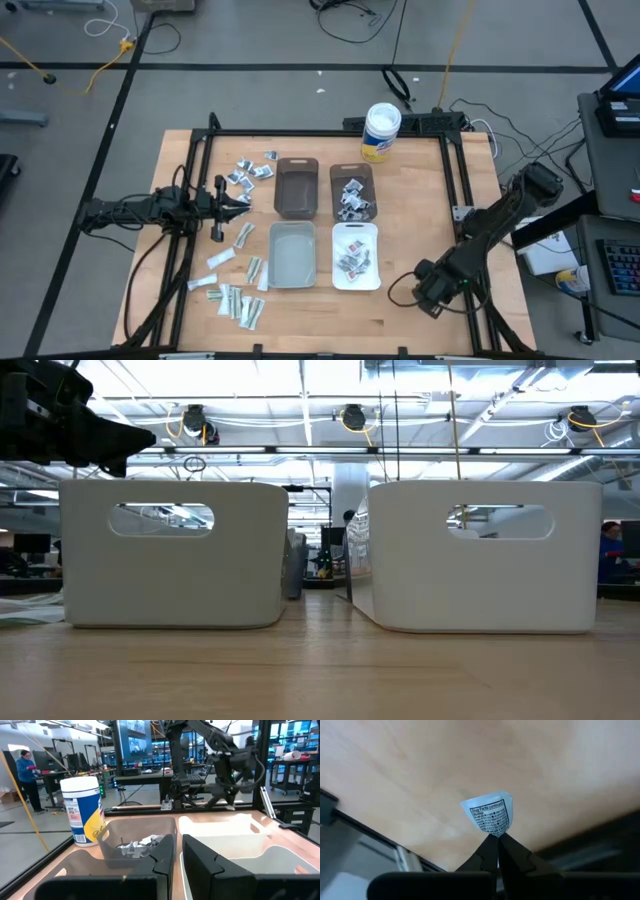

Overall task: Pick & Place First Aid Supplies
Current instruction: Put the orange pad into the white bin, then put the gray pad into the left black bin

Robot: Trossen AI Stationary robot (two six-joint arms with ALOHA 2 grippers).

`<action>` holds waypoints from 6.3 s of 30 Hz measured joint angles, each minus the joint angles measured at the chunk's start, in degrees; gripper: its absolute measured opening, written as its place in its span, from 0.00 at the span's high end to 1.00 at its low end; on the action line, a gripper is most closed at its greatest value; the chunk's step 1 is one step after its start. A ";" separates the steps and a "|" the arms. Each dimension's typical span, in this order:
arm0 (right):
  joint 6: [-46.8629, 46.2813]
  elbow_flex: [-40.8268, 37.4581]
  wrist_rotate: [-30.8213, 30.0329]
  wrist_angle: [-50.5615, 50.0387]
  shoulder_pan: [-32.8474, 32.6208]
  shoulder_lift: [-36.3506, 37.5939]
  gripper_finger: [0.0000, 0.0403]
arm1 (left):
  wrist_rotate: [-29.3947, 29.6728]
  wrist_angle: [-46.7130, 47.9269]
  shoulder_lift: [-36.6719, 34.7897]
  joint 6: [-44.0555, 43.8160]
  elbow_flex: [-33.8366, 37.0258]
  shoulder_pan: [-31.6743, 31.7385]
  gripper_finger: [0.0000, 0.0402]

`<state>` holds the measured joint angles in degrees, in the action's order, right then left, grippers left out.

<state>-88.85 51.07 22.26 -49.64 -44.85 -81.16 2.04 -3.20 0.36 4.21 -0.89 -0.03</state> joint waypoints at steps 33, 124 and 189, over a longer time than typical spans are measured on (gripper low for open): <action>52.93 46.44 -12.09 -24.95 31.97 -25.12 1.00 | 0.00 0.01 -0.01 0.00 0.01 0.02 0.88; 91.68 -47.93 -35.45 50.46 55.77 81.06 0.28 | 0.00 0.00 0.00 -0.02 0.02 0.02 0.88; 92.55 -48.08 -35.69 58.22 55.69 78.87 0.28 | 13.24 71.63 52.84 -29.83 -55.33 7.18 0.71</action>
<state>3.70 2.98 -13.43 8.58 10.84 -2.28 15.28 68.43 53.20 -25.62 -56.21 7.15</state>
